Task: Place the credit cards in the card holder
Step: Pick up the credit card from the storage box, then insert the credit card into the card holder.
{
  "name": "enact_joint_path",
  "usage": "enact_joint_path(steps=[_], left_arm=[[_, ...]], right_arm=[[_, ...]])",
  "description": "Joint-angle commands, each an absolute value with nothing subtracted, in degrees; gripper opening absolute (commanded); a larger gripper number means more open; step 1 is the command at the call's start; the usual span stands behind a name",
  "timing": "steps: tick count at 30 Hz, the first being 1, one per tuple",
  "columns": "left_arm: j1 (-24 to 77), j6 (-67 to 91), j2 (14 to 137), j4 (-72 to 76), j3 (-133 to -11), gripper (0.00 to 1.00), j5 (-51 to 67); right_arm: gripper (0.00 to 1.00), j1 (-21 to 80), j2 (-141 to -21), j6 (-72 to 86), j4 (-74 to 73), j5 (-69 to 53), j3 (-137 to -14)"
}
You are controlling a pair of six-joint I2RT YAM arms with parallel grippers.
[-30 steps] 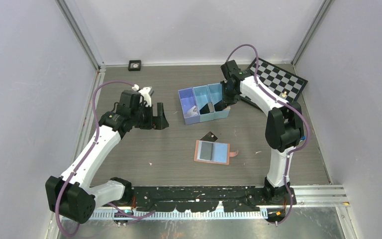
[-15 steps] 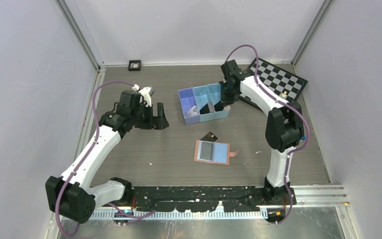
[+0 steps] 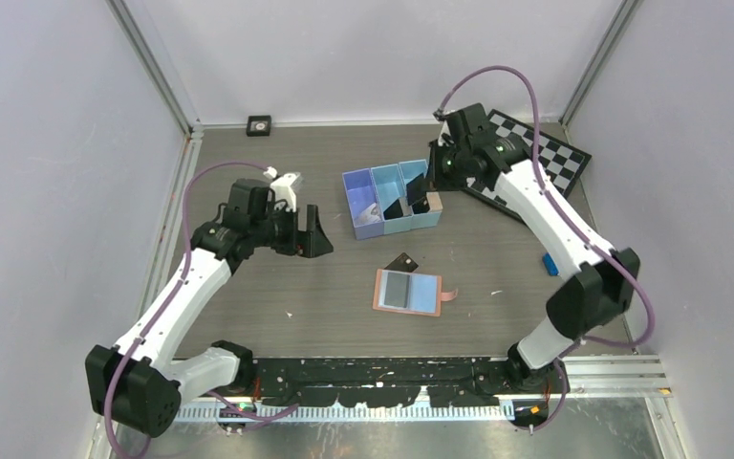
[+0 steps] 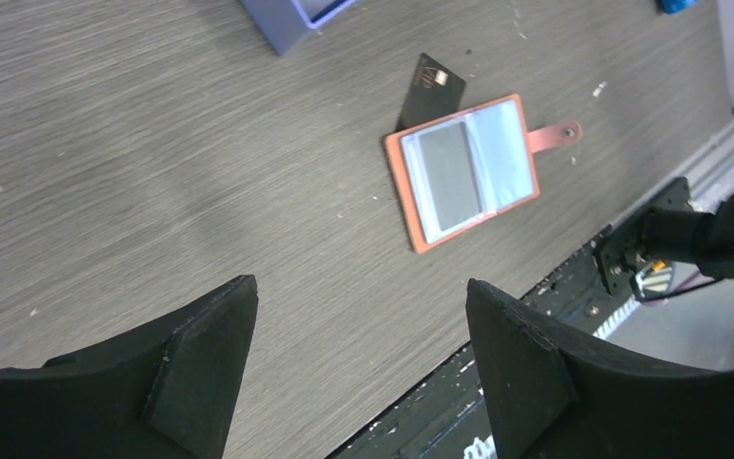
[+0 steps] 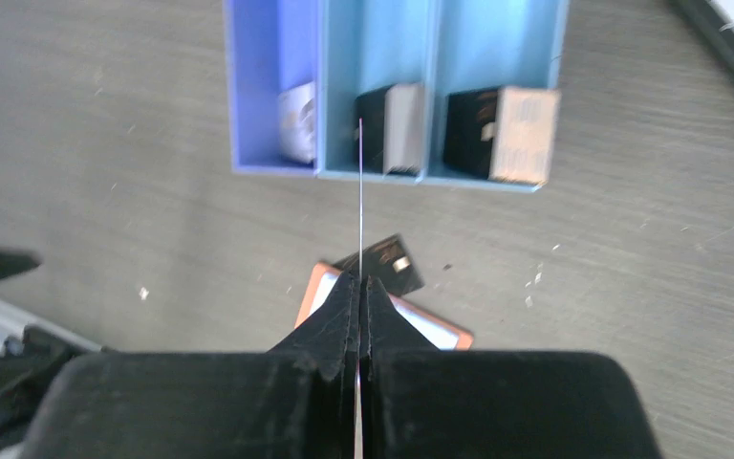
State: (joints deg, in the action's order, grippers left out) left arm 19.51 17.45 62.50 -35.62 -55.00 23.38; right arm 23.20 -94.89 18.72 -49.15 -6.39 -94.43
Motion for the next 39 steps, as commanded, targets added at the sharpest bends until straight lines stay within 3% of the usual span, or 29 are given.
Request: enact_joint_path(steps=[1,10,22,23,24,28,29,30,34,36,39], left_arm=[[21.36,15.38,61.30,-30.41,-53.92,0.82,32.36],[29.43,12.13,62.62,-28.38,-53.61,0.81,40.68],[39.25,11.42,65.51,-25.95,-52.65,0.74,56.42],[39.51,11.49,65.63,-25.89,-52.69,0.70,56.99],[39.66,11.81,65.73,-25.52,-52.65,0.59,58.02],[39.64,13.65,65.44,-23.27,-52.47,0.03,61.09],[39.69,13.77,65.21,-23.17,-52.47,0.00,61.02],[39.70,13.80,65.03,-23.12,-52.40,0.00,60.83],[39.65,15.47,63.85,-22.23,-52.39,0.00,57.03],[39.66,18.01,62.52,-20.39,-51.75,0.00,52.94],[39.67,24.09,59.52,-13.34,-48.02,0.00,46.89]], right_arm=[[0.00,28.10,-85.63,18.34,-53.10,-11.63,-89.30],[0.00,41.96,-75.12,17.63,-48.60,-33.63,-74.65],[0.00,44.49,-74.22,16.17,-46.72,-46.98,-72.71],[0.01,44.52,-74.04,16.25,-46.48,-47.03,-72.62],[0.00,44.48,-73.92,16.24,-46.29,-46.88,-72.48],[0.01,44.55,-73.56,16.30,-46.27,-43.47,-72.19],[0.01,44.54,-73.38,16.48,-46.24,-42.00,-72.18],[0.07,44.48,-73.12,16.64,-46.21,-40.50,-72.19],[0.46,44.04,-71.15,18.52,-45.04,-34.00,-71.59],[0.53,43.27,-69.17,20.56,-42.84,-32.57,-69.76],[0.56,41.73,-64.84,24.49,-37.95,-31.21,-66.59]])
